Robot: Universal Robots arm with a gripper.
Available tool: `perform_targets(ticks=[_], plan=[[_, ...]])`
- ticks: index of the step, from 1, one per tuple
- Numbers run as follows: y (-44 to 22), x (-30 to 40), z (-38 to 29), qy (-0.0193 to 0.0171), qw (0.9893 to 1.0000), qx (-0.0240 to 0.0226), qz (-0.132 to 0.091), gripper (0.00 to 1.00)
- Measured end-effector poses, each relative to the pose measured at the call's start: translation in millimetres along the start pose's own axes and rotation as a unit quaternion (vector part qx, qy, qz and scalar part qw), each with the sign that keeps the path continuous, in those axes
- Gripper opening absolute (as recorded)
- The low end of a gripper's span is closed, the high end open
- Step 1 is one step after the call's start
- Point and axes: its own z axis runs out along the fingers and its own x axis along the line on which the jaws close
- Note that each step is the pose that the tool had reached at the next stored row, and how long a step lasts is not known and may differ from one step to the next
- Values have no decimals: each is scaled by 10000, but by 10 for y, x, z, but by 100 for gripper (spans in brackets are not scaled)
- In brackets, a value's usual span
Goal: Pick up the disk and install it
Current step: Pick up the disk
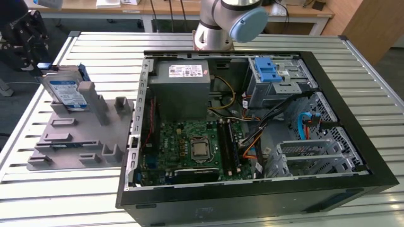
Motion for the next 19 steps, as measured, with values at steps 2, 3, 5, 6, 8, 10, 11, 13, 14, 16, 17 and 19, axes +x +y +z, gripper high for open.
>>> perform_targets(ticks=[2,3,5,6,8,10,11,13,14,16,17,19], plan=[[10,0,18,-1,10000,19,-5,59],[14,0,27,-2,10000,26,-6,59],[18,0,46,-2,10000,32,-7,59],[18,0,51,-1,10000,32,-7,59],[18,-1,51,-1,10000,31,-6,59],[18,-1,51,-1,10000,31,-7,59],[18,-1,52,-1,10000,31,-6,59],[18,-1,56,-2,10000,33,-7,59],[18,-1,62,-3,10000,34,-7,59],[18,-1,71,-1,10000,33,-6,59],[18,-1,78,-2,10000,33,-7,59],[18,0,93,-1,10000,33,-7,59]])
